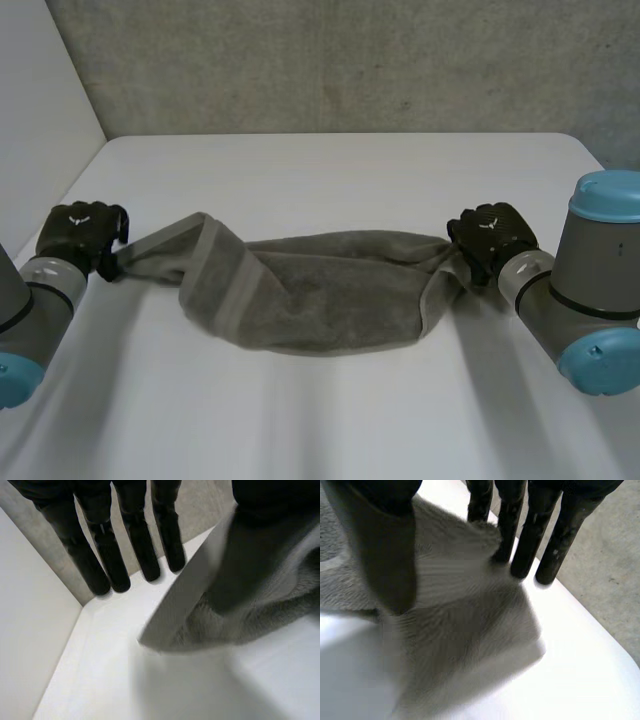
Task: Fold the towel.
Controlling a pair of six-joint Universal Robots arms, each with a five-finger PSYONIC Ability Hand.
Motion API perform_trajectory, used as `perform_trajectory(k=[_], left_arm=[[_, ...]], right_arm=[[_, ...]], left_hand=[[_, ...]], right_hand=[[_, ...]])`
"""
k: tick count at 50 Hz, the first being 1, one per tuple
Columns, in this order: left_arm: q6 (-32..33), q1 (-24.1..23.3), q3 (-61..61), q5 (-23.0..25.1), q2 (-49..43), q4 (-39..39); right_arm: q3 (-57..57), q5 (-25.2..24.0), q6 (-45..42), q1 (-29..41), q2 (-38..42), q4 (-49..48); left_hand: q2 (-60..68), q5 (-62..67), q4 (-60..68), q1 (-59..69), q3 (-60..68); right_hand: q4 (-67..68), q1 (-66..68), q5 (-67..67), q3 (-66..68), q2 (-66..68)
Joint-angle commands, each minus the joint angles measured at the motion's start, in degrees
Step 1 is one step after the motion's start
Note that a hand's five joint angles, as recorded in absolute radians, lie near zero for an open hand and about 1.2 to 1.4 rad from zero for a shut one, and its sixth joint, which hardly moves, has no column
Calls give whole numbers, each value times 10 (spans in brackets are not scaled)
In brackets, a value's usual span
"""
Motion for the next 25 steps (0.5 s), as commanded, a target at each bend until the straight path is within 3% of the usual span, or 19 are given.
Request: perform_trajectory(k=[1,5,7,10,15,18,21,25], left_arm=[[-1,-6,-22,4,25,-3],[-1,-7,-50,7,76,-2],[-1,-6,-85,33,119,-2],[-1,-7,-102,55,142,-2],[-1,1,-182,155,232,-1],[-1,2,-197,182,242,0],[-1,1,-223,241,244,-2],[0,-7,-223,250,207,1]], right_arm=[[22,-16,-9,-4,-26,9],[52,-49,-35,-10,-62,21],[92,-85,-68,-12,-85,22],[113,-101,-84,-15,-95,22],[196,-143,-149,-45,-139,6],[208,-153,-158,-48,-141,-4],[218,-161,-161,-55,-140,-28],[215,-160,-165,-64,-134,-44]], left_hand=[[-330,-419,-305,-319,-325],[-328,-417,-303,-318,-323],[-315,-404,-290,-304,-310],[-311,-401,-286,-301,-307],[-244,-334,-219,-234,-240],[-198,-288,-174,-188,-194],[-177,-266,-152,-166,-172],[-185,-274,-160,-175,-180]], right_hand=[[-89,-73,-73,-88,-89],[-79,-63,-63,-78,-79],[-67,-51,-52,-66,-67],[-60,-44,-45,-59,-61],[-32,-16,-16,-31,-32],[-17,-1,-1,-16,-17],[-3,13,12,-2,-3],[-3,13,12,-2,-3]])
